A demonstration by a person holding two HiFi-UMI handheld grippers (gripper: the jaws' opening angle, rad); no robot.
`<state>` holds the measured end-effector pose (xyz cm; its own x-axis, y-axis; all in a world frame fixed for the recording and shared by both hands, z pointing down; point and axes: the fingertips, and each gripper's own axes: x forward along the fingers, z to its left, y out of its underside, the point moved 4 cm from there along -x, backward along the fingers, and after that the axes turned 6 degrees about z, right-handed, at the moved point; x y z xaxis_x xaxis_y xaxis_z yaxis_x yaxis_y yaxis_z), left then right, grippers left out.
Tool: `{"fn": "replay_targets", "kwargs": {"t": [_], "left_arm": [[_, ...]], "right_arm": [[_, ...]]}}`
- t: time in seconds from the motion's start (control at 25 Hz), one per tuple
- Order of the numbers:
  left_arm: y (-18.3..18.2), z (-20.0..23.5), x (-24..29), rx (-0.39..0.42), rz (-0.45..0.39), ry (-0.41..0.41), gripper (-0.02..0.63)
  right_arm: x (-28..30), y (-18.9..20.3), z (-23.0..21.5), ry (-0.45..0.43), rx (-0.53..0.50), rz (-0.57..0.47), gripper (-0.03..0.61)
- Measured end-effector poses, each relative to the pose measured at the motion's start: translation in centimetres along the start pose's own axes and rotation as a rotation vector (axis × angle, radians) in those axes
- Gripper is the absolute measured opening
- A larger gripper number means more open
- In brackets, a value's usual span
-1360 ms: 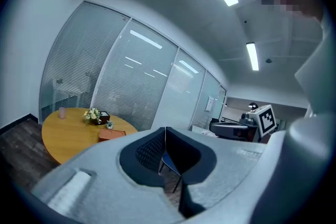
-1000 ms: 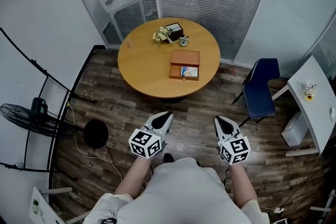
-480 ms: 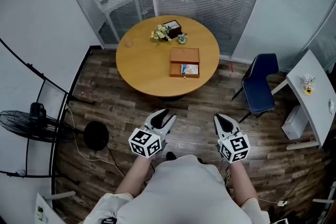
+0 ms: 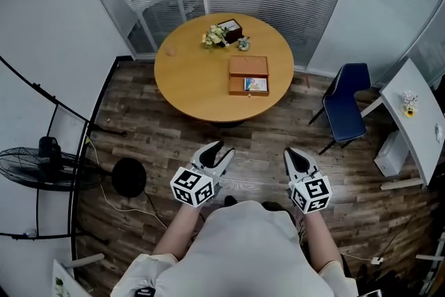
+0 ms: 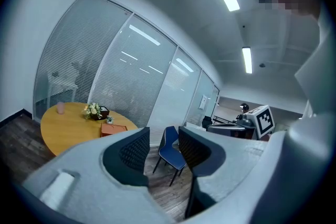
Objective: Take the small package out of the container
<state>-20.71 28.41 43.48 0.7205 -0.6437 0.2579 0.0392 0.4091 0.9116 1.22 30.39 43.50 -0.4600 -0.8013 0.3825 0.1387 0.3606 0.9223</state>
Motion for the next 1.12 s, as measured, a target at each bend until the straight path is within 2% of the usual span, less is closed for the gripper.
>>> {"fn": "replay_targets", "kwargs": {"t": [0.52,0.8,1.12], "left_arm": [[0.3,2.2,-0.6,-0.006,0.021,-0.007,0.167],[0.0,3.3,2.1,0.000,0.051,-0.014,0.167],[-2.1,5.6,6.5,0.000,0.068,-0.064,0.169]], "right_arm": [[1.0,0.1,1.1,0.021,-0.009,0.026,0.003],[3.7,-0.1,-1.3,0.012,0.004,0.041,0.003],[7.9,-1.7,-5.7,-0.056,0.004,0.042,0.003]]}}
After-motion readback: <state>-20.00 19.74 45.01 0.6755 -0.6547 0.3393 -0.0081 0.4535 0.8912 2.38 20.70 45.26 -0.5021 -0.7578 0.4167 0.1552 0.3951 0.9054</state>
